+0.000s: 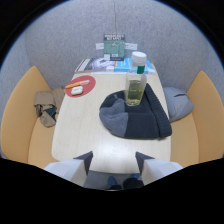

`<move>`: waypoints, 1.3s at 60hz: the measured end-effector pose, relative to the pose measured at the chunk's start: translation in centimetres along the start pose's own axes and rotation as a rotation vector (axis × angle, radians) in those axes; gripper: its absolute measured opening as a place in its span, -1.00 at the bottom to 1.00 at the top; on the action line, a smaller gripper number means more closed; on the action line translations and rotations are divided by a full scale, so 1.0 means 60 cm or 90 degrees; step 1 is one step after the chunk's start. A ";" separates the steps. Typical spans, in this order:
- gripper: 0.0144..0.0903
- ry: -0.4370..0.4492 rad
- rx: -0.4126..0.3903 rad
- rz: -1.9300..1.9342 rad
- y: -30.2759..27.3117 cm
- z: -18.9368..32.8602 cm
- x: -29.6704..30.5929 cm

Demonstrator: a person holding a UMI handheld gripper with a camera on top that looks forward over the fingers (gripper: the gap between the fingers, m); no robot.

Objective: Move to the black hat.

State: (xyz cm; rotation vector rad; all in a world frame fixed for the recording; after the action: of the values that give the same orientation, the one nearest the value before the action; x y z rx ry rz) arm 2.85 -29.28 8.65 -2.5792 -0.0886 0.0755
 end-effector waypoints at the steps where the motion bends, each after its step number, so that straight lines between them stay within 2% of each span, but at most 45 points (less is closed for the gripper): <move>1: 0.91 0.000 -0.001 -0.001 -0.003 0.000 0.002; 21: 0.91 0.001 0.000 -0.004 0.001 -0.008 0.017; 42: 0.92 0.031 0.005 -0.007 0.008 0.001 0.108; 51: 0.91 0.040 0.006 -0.005 0.004 0.022 0.149; 78: 0.91 0.031 0.016 -0.025 -0.037 0.118 0.184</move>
State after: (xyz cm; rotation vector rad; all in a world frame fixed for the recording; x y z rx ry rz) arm 13.24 -22.80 3.44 -2.5516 -0.1202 -0.0010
